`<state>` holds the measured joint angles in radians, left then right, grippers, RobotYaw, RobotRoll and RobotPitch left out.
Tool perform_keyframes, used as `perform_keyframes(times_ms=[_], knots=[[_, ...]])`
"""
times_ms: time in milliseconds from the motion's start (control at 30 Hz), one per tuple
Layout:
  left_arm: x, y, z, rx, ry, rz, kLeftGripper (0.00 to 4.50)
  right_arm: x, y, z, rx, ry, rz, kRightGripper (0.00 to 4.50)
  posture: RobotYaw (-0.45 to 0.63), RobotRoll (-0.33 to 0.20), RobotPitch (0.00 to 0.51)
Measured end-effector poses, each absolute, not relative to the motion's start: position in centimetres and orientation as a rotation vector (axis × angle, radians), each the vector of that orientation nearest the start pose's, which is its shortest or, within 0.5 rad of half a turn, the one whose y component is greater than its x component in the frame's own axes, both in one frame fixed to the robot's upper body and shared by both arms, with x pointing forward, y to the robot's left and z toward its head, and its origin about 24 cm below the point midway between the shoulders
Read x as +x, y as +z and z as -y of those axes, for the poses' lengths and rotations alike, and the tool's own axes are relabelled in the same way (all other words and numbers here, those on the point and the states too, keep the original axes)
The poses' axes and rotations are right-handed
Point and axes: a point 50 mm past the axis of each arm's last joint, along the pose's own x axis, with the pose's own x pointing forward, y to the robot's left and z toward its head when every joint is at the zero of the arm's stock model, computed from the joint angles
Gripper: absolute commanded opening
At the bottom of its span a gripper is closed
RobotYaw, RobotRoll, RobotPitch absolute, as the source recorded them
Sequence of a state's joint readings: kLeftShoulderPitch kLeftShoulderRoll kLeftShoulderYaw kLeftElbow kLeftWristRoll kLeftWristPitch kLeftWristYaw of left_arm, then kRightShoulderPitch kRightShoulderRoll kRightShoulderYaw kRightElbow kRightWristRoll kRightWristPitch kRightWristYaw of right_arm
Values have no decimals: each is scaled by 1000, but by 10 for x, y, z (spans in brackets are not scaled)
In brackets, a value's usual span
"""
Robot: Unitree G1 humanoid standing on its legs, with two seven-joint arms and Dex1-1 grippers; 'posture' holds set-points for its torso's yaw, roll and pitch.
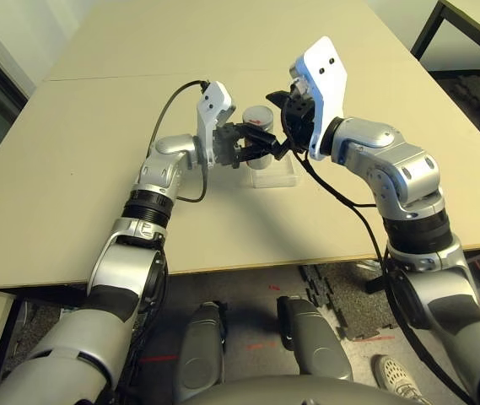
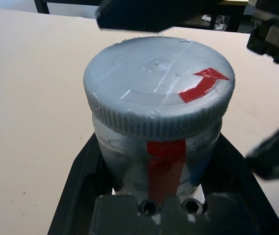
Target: Pour the medicine from the bottle into the box.
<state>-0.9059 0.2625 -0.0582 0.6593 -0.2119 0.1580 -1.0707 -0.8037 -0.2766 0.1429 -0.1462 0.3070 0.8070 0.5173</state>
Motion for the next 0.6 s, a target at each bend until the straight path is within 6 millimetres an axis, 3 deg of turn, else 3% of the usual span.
perform_keyframes(times_ms=[567,600], knots=[[368,165,-106,131,-1182,5,2537,320,222,73,-181,870,20,4500,-174,0,143],[368,164,-106,131,-1182,3,2537,320,222,73,-181,869,21,4346,-173,0,143]])
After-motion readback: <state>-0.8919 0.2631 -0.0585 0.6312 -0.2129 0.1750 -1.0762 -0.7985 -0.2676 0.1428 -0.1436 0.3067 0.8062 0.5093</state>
